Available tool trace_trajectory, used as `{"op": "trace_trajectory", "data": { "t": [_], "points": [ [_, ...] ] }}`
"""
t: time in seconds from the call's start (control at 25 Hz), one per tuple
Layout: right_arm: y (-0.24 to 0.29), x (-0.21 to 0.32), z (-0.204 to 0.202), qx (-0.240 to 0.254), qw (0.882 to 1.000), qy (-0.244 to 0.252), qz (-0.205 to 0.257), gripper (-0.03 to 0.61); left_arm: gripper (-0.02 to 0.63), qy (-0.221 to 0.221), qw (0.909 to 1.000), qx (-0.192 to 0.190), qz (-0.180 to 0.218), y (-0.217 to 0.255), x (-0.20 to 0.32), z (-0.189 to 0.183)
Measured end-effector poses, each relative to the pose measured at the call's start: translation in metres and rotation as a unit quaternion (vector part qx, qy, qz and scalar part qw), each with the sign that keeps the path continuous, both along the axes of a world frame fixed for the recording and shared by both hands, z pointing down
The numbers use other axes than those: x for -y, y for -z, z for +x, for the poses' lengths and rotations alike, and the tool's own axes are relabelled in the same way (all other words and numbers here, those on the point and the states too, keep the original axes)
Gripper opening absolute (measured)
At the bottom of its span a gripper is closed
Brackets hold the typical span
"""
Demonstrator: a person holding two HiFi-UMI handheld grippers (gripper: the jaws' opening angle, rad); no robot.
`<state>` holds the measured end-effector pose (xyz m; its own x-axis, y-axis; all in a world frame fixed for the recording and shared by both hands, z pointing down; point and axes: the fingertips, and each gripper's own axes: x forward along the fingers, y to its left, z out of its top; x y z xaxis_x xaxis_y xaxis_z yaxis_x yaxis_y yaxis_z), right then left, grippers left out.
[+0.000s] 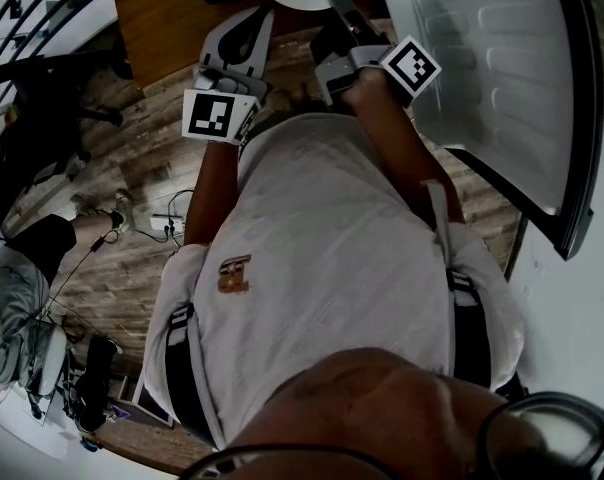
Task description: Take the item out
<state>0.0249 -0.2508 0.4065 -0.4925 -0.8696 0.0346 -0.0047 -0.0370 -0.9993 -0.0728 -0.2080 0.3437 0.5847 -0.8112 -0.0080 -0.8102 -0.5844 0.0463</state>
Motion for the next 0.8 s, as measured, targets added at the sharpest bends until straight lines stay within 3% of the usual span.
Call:
{"op": "trace_trajectory", "data": {
  "t": [0.8],
  "points": [
    [0.0063,0.0000,0.0005,-0.004,1.000,-0.006,0.013,0.041,0.018,-0.016,0.9999,-0.001,0.004,0.0032,0.0037,0.0045]
  ]
}}
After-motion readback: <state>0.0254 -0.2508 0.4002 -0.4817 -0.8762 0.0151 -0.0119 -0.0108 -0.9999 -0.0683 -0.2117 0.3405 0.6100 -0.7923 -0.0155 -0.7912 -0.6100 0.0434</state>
